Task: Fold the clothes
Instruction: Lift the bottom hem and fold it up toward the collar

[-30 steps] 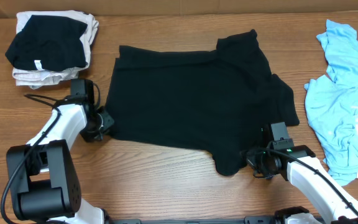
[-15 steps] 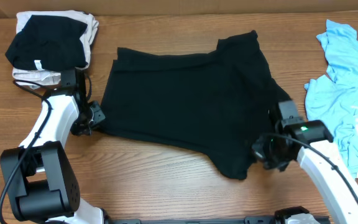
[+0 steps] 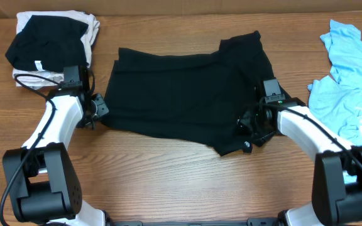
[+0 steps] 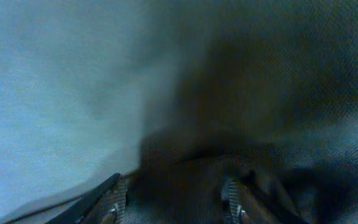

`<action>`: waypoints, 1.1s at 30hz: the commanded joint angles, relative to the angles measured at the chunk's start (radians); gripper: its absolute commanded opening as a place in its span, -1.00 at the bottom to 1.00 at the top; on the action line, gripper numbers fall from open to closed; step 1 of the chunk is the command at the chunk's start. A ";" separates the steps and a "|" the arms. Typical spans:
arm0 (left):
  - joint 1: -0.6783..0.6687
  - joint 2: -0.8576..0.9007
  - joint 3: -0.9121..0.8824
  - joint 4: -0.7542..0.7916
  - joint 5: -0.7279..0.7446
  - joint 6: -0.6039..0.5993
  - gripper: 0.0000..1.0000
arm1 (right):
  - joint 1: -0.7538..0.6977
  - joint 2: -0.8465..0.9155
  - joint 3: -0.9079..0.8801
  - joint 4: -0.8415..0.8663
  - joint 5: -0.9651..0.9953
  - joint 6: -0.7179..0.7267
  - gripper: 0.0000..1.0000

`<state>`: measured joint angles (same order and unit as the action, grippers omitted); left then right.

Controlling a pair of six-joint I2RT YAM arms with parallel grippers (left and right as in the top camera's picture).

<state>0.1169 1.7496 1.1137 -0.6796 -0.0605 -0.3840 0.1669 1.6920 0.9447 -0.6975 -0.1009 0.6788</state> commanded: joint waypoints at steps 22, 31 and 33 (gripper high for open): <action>-0.013 -0.010 0.014 -0.001 -0.002 0.022 -0.92 | 0.052 -0.201 -0.033 -0.276 -0.164 -0.072 0.34; -0.013 -0.010 0.014 -0.007 -0.002 0.022 -0.92 | 0.075 -0.201 -0.212 -0.074 -0.045 0.004 0.33; -0.013 -0.010 0.014 -0.006 -0.002 0.022 -0.92 | 0.075 -0.201 -0.246 -0.019 -0.034 0.006 0.33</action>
<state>0.1062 1.7496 1.1137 -0.6868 -0.0608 -0.3836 0.2390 1.4933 0.7410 -0.7582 -0.1944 0.6556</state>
